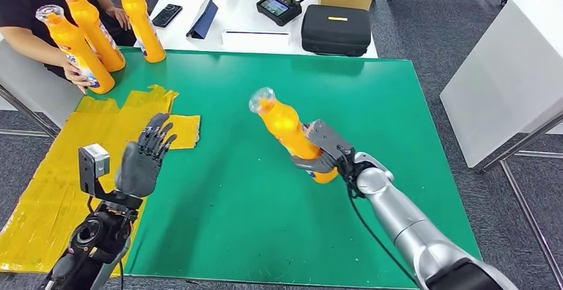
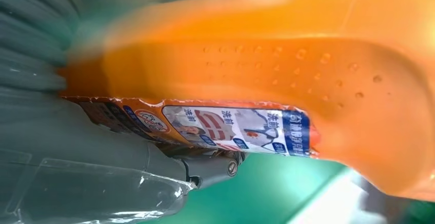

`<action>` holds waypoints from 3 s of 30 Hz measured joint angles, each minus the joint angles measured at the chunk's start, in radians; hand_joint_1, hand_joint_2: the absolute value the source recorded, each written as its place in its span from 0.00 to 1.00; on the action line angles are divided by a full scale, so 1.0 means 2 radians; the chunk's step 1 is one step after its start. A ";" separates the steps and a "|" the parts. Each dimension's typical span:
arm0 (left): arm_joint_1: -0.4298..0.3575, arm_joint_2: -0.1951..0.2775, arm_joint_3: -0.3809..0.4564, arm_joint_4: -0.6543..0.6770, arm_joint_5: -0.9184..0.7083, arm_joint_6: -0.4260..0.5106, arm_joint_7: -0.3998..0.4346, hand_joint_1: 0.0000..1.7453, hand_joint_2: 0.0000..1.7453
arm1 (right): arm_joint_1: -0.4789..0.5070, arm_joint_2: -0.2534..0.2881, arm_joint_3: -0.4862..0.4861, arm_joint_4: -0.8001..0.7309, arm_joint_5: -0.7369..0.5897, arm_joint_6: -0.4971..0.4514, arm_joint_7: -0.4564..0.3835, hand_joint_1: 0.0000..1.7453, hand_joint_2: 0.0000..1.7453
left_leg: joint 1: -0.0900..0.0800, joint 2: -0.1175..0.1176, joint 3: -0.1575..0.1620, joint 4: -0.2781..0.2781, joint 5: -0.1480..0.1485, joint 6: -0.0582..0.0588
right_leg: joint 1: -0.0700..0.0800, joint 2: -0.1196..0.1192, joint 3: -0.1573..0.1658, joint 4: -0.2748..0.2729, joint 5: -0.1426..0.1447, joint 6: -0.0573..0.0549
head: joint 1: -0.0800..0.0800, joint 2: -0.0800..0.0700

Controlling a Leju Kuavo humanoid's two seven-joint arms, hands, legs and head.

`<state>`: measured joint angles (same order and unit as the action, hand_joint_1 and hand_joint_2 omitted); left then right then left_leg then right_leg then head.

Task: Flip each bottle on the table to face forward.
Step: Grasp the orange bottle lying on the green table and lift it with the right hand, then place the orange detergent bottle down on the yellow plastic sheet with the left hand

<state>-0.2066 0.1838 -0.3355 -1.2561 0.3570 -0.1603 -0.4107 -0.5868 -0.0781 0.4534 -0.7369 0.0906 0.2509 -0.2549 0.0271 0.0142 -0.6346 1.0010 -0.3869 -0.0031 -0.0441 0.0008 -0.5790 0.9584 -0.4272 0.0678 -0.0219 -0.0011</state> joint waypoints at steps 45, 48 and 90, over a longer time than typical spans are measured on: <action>-0.093 -0.102 -0.059 0.043 -0.090 0.085 0.066 0.14 1.00 | -0.019 0.195 0.097 0.040 0.035 -0.145 0.066 1.00 1.00 | 0.000 0.000 -0.003 0.000 0.001 0.000 | 0.000 -0.001 -0.003 0.000 0.000 0.000 | 0.000 0.000; -0.095 -0.102 -0.057 0.049 -0.101 0.085 0.068 0.78 1.00 | -0.024 0.195 0.108 0.047 0.027 -0.149 0.067 1.00 1.00 | 0.000 0.000 -0.003 0.000 0.001 0.000 | 0.000 -0.001 -0.003 0.000 0.000 0.000 | 0.000 0.000; -0.093 -0.045 0.009 0.173 -0.802 0.419 0.209 1.00 1.00 | 0.019 0.160 0.063 -0.019 0.084 -0.157 0.092 0.00 0.00 | 0.000 0.000 -0.003 0.000 0.001 0.000 | 0.000 -0.001 -0.004 0.000 0.000 0.000 | 0.000 0.000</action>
<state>-0.3929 0.0933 -0.3165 -0.9098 -1.2469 0.6787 0.0083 -0.5488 0.2409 0.5801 -0.7758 0.2584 -0.0637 -0.0711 0.0273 0.0135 -0.6408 1.0011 -0.3857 -0.0033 -0.0440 -0.0007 -0.5864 0.9591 -0.4271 0.0678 -0.0217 -0.0011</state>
